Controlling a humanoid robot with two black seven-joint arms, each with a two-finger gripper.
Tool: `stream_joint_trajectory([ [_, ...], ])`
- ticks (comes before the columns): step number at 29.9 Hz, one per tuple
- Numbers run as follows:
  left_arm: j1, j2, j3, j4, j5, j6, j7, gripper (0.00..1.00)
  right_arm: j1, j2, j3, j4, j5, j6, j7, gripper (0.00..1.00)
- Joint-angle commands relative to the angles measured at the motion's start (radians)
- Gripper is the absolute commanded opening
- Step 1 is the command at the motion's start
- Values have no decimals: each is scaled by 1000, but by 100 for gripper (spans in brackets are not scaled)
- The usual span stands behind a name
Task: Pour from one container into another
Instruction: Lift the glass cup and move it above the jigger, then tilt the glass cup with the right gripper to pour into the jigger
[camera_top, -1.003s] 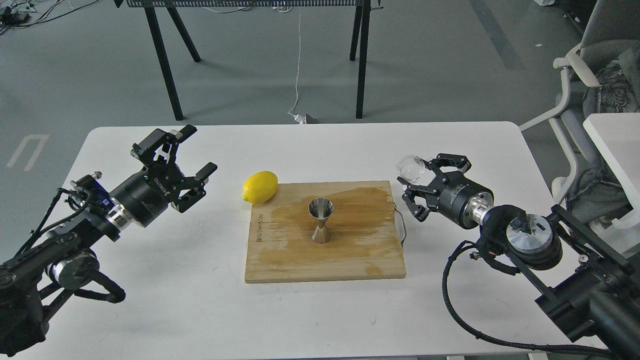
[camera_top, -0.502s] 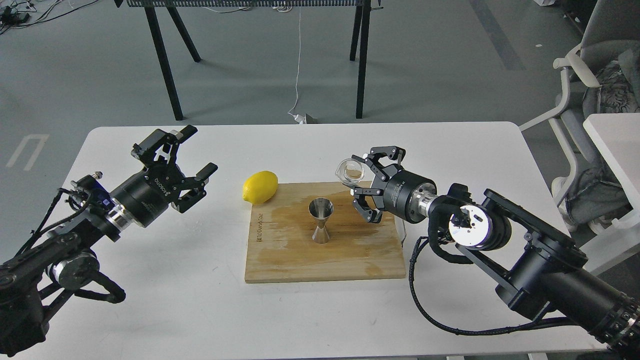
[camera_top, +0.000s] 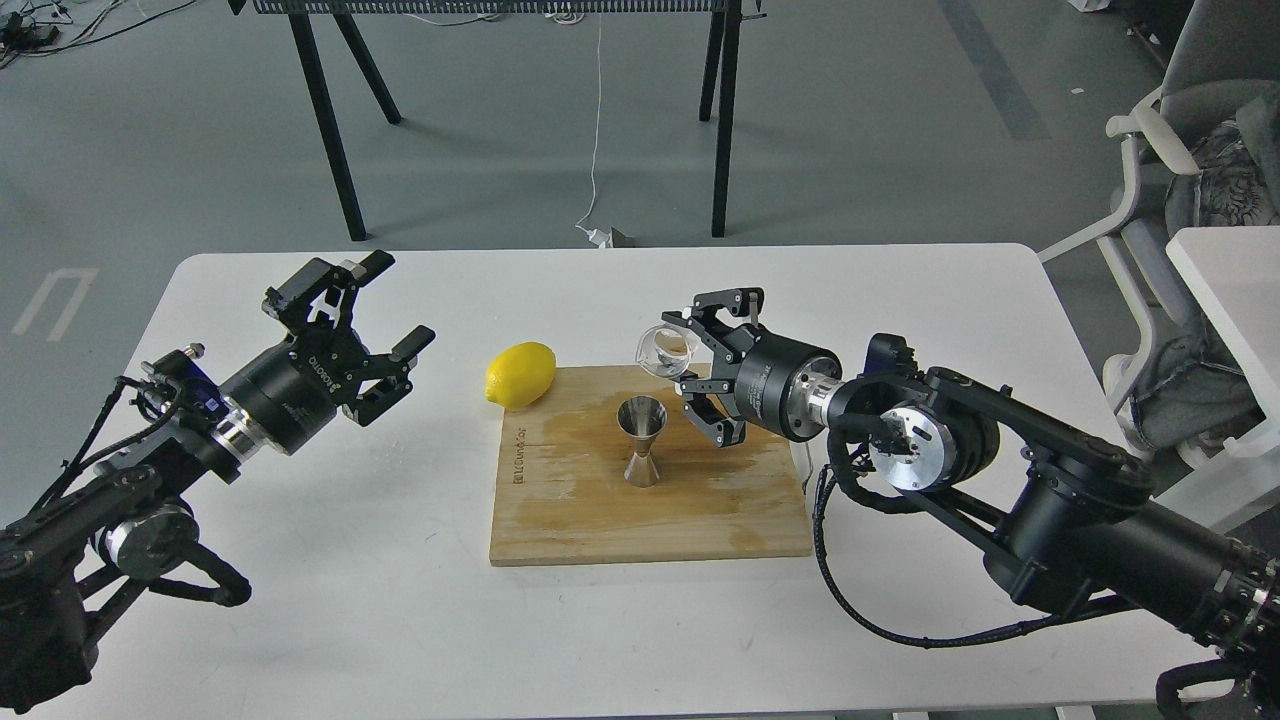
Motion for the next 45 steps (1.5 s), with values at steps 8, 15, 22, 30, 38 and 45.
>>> stream_joint_trajectory([
  [8, 9, 0, -5, 0, 0, 0, 0, 97, 114, -25, -122, 2, -89, 1, -9, 48],
  [15, 9, 0, -5, 0, -1, 0, 0, 97, 173, -34, -192, 13, -123, 1, -10, 48],
  [22, 15, 0, -5, 0, 0, 0, 0, 97, 183, -39, -223, 16, -173, 1, -20, 49],
  [30, 15, 0, -6, 0, 0, 0, 0, 97, 197, -39, -267, 16, -236, 1, -20, 49],
  [38, 15, -2, -6, 0, 0, 0, 0, 97, 217, -33, -289, 14, -255, 5, -20, 49],
  [45, 15, -2, -6, 0, 0, 0, 0, 97, 252, -28, -341, 14, -261, 6, -18, 49],
])
